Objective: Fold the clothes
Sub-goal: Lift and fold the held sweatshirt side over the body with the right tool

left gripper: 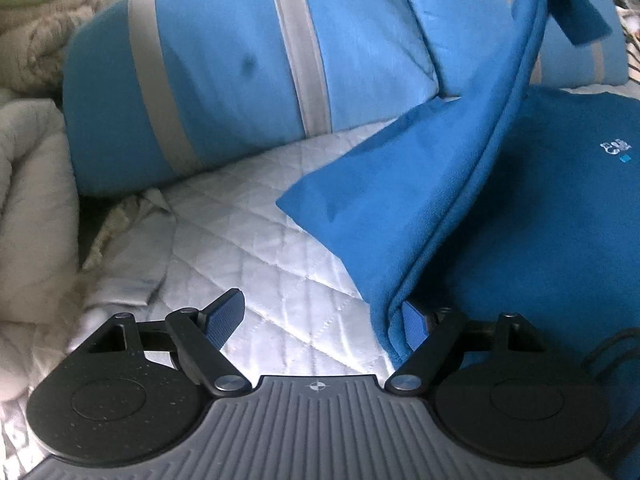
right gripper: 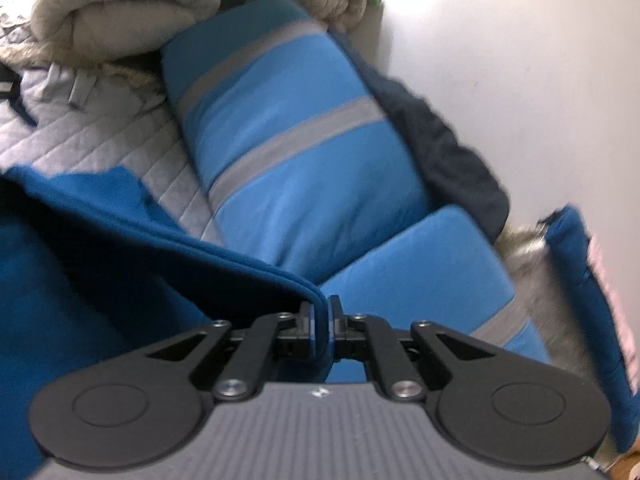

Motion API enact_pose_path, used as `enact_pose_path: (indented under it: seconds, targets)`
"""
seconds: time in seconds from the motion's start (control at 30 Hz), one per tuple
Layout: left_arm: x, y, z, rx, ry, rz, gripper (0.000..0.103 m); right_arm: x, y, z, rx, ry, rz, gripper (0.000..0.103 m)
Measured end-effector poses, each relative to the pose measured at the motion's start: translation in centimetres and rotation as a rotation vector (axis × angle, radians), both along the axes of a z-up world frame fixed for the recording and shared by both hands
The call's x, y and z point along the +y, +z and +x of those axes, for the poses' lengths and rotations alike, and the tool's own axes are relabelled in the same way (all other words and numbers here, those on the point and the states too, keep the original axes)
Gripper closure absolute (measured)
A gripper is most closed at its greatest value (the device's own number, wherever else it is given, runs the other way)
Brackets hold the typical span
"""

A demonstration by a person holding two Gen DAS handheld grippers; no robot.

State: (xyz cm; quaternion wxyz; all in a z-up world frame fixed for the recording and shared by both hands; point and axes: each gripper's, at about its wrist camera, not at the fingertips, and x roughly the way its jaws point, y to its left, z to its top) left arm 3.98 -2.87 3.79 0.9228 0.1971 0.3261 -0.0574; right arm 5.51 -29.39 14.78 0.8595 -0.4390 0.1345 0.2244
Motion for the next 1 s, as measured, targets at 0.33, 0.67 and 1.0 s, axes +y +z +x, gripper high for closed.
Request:
enact_pose_path:
  seconds: [0.33,0.67,1.0]
  targets:
    - [-0.7,1.3,-0.6,-0.037,-0.067,0.0,0.022,-5.0,-4.5,-0.7,-0.001,-0.06,-0.081,0.097]
    - [0.0,0.2,-0.6,-0.026,-0.034,0.074,0.021,-5.6,-15.9,-10.6,0.168,0.161,-0.424,0.098]
    - [0.0,0.3,-0.8,-0.042,-0.056,0.112,0.021,-5.1,-14.8,-12.9,0.407,0.205,-0.443,0.098]
